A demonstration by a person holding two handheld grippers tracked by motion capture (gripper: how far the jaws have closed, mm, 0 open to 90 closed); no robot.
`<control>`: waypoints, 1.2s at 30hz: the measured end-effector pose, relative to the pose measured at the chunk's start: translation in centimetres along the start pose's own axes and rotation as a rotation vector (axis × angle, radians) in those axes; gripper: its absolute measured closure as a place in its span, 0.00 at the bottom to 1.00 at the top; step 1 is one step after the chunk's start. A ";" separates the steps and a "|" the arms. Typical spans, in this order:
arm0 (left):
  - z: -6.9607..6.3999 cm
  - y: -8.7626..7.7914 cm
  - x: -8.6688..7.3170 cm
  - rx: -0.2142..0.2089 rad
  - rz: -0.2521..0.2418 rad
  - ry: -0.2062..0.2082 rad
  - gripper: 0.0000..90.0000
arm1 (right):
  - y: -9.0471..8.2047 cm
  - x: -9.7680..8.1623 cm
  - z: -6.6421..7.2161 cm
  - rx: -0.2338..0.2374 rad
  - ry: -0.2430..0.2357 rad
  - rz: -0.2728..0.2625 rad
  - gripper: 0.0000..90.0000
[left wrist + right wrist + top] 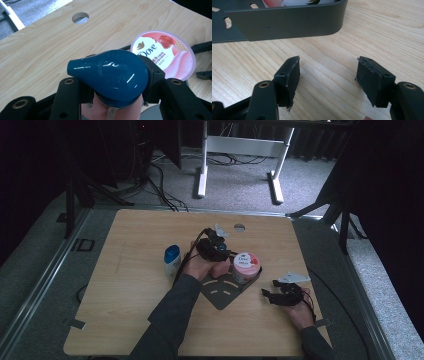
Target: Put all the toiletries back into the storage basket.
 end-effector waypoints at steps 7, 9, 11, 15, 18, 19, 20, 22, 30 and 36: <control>0.0 0.8 0.3 0.008 0.005 -0.020 0.59 | 0.0 0.0 0.0 0.000 -0.001 -0.001 0.39; 0.1 1.0 0.4 0.014 0.003 -0.023 0.59 | 0.0 0.0 0.0 0.000 -0.002 -0.001 0.39; 0.1 1.2 0.5 0.017 0.000 -0.030 0.59 | 0.0 0.0 0.0 0.000 -0.001 0.000 0.39; 0.2 1.5 0.8 0.023 -0.001 -0.037 0.59 | 0.0 0.0 0.0 0.001 -0.001 0.000 0.39; 0.3 1.7 0.9 0.033 0.000 -0.051 0.59 | 0.0 0.0 0.0 0.001 -0.001 0.000 0.39; 0.3 1.7 0.9 0.033 0.000 -0.051 0.59 | 0.0 0.0 0.0 0.001 -0.001 0.000 0.39; 0.4 1.7 1.0 0.035 -0.001 -0.056 0.59 | 0.0 0.0 0.0 0.001 -0.001 0.000 0.39; 0.5 1.9 1.1 0.046 0.002 -0.065 0.59 | 0.0 0.0 0.0 0.001 -0.001 0.000 0.39; 0.7 2.2 1.3 0.066 -0.005 -0.091 0.59 | 0.0 0.0 0.0 0.001 -0.001 0.001 0.39; 0.7 2.3 1.4 0.068 -0.007 -0.095 0.59 | 0.0 0.0 0.0 0.001 -0.001 0.001 0.39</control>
Point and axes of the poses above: each handheld gripper's, and its own axes: y roughly forward along the jaws, x roughly out of its top, z roughly to its left, the point moved 8 cm from there along y, roughly forward along the jaws, and after that the axes turned 7 degrees about y, right-handed, at the moved point
